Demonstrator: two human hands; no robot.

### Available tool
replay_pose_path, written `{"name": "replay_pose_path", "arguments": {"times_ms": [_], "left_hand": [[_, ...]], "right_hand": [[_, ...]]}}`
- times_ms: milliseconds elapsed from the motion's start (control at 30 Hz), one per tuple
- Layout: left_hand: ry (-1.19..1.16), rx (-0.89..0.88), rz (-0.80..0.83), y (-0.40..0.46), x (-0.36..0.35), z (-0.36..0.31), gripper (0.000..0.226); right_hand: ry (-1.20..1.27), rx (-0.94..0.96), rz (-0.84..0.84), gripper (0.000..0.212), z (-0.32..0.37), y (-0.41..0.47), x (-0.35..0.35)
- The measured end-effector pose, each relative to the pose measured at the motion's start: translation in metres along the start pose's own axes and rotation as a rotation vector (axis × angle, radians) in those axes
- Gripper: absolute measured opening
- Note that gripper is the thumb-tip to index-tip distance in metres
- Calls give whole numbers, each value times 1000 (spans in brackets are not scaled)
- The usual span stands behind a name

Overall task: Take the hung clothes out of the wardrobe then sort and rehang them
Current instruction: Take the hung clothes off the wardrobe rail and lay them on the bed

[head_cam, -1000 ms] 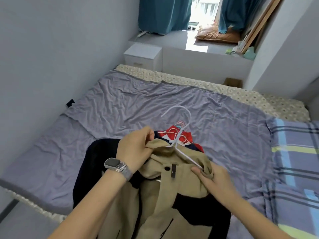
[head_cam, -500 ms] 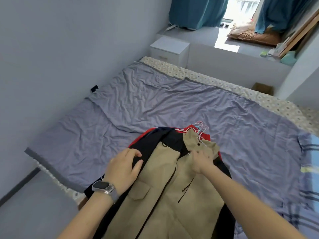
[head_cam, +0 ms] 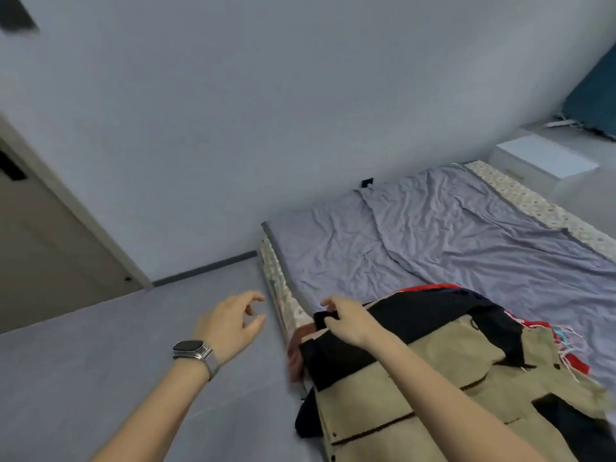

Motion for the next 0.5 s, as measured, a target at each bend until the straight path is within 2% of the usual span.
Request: {"name": "replay_pose_path", "arguments": {"times_ms": [133,300,500], "left_hand": [[-45,273,-170,-123,77,122,29],[-45,666,-400,-335,157,253,30],[-110,1139,-639,-587,191,341,29]], "right_hand": [[-33,231,78,37,164,-15,-85],[-100,571,328,32,363,-82,-233],[-259,889,632,26,506,-199,-415]]}}
Point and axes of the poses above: each hand's wrist, its own y-axis towards the middle knuckle, its own x-axis out of the back of the hand, z = x × y, the point moved 8 cm from there along y, towards the middle knuckle, and after that the axes turned 1 degree about -x, right-handed, at the moved point
